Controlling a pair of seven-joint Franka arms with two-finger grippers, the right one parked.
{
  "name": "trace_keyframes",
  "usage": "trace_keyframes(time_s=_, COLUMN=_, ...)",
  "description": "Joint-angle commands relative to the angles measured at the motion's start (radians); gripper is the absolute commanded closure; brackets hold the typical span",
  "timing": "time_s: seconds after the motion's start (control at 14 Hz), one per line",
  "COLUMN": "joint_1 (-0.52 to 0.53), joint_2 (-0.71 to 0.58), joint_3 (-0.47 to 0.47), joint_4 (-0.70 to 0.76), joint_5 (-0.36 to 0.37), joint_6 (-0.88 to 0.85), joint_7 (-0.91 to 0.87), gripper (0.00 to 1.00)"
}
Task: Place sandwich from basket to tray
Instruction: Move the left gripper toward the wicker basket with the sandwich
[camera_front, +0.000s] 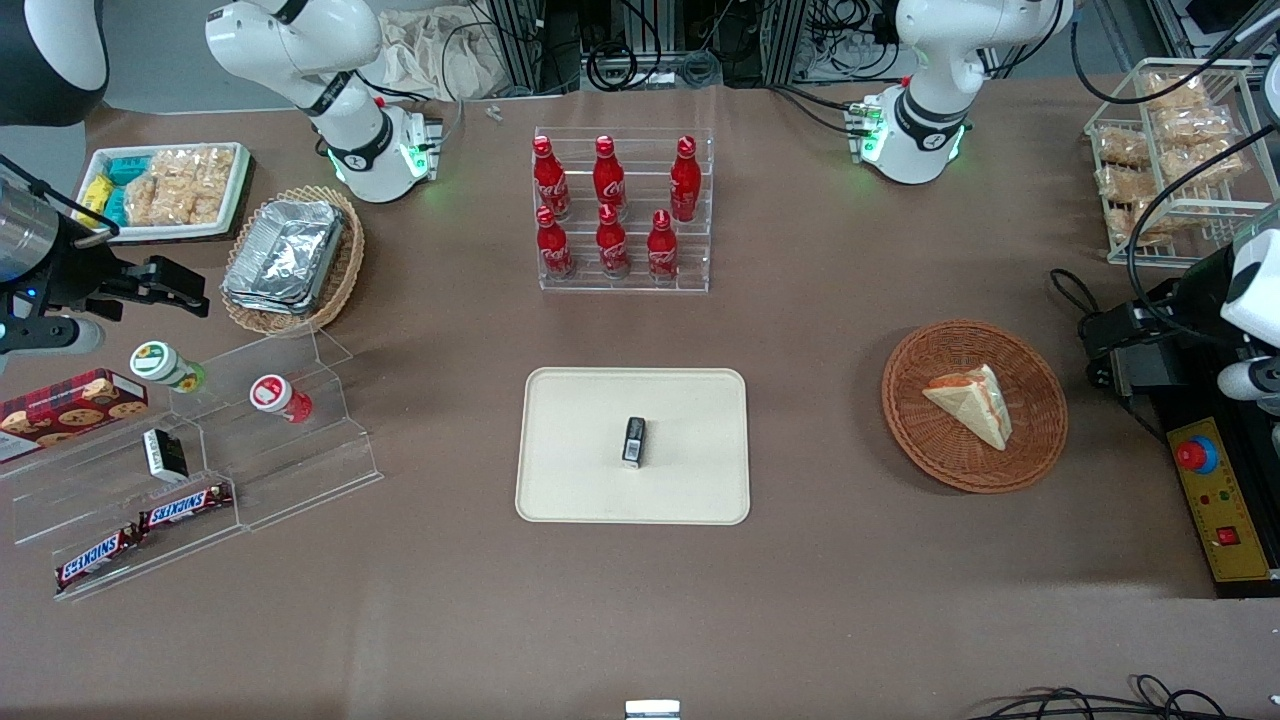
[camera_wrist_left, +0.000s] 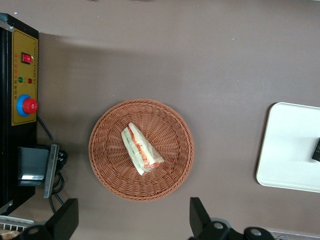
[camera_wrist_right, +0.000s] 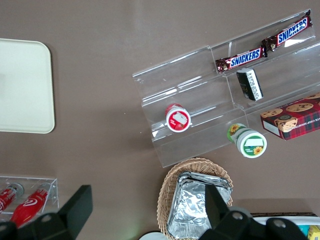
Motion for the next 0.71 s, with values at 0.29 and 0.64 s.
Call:
trace_keyframes(time_s=0.29, joint_1=0.008, joint_2=0.001, joint_3=-0.004, joint_4=0.005, joint_5=0.018, joint_6=-0.022, joint_7=0.013, gripper=0.0)
trace_keyframes(time_s=0.64, joint_1=0.005, joint_2=-0.004, joint_3=-0.005, joint_4=-0.016, joint_5=0.003, joint_6=-0.051, joint_7=-0.31, gripper=0.0)
